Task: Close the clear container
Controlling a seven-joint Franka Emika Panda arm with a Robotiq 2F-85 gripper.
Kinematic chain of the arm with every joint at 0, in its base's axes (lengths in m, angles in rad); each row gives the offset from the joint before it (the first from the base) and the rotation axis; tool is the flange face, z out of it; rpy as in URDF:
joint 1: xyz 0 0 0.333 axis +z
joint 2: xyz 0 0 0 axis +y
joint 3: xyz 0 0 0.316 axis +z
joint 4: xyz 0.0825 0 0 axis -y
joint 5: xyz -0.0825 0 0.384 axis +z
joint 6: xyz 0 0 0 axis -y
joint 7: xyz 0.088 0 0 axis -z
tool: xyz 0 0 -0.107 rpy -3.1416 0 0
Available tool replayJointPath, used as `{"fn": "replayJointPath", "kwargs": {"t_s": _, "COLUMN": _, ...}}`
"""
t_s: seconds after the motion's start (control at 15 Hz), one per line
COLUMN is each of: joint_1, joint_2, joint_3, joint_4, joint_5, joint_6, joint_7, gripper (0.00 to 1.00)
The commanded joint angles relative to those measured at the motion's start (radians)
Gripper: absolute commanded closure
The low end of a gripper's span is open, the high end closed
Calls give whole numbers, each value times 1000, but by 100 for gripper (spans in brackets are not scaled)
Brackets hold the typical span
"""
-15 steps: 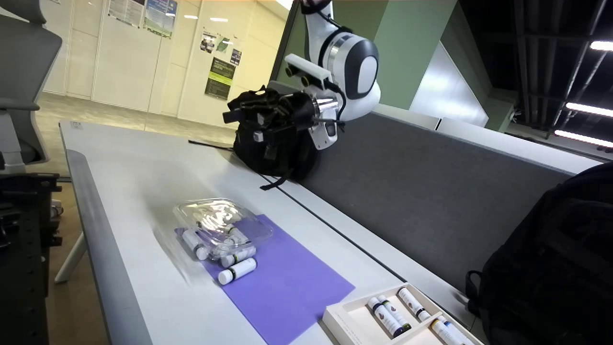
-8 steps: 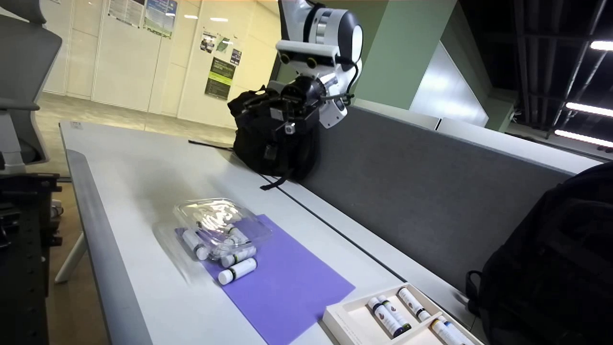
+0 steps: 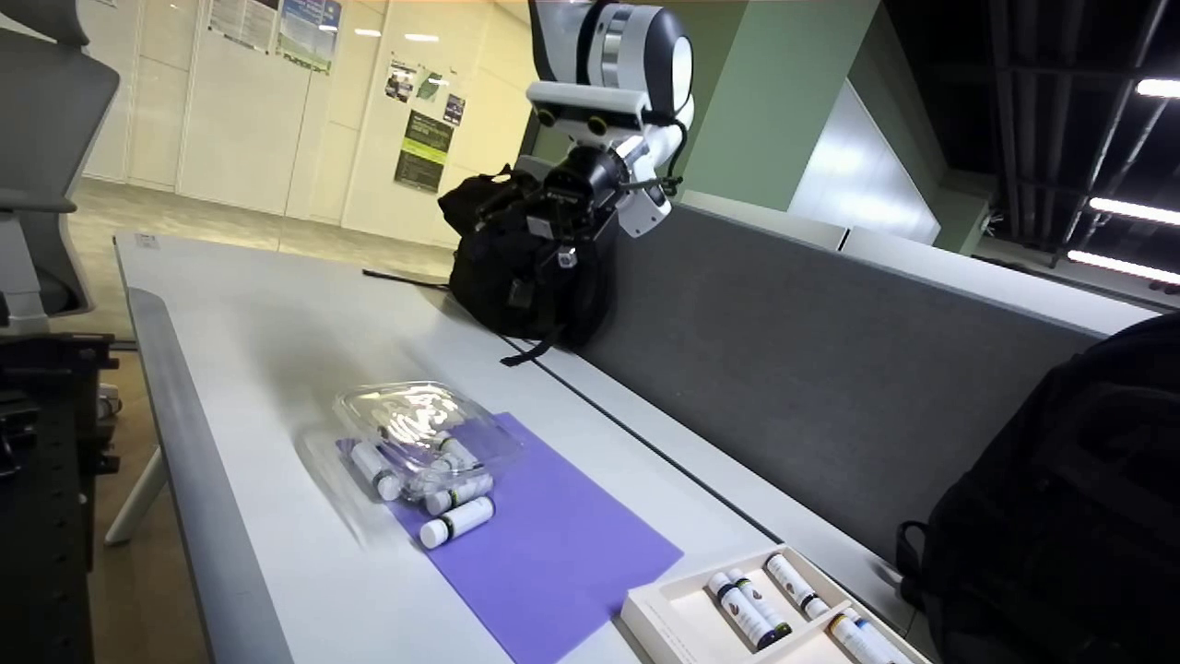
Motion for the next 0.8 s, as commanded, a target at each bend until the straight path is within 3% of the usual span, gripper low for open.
{"fn": "replayJointPath", "kwargs": {"t_s": 0.0, "joint_1": -7, "joint_2": -25, "joint_3": 12, "joint_4": -26, "joint_5": -10, "joint_6": 72, "joint_7": 27, "gripper": 0}}
{"fn": "replayJointPath", "kwargs": {"t_s": 0.47, "joint_1": 27, "joint_2": -149, "joint_3": 22, "joint_4": -200, "joint_5": -68, "joint_6": 533, "joint_7": 107, "gripper": 0}}
{"fn": "replayJointPath", "kwargs": {"t_s": 0.53, "joint_1": 13, "joint_2": -70, "joint_3": 27, "joint_4": -108, "joint_5": -47, "joint_6": 443, "joint_7": 50, "gripper": 0}}
{"fn": "replayJointPath", "kwargs": {"t_s": 0.73, "joint_1": 19, "joint_2": -110, "joint_3": 30, "joint_4": -157, "joint_5": -53, "joint_6": 509, "joint_7": 68, "gripper": 0}}
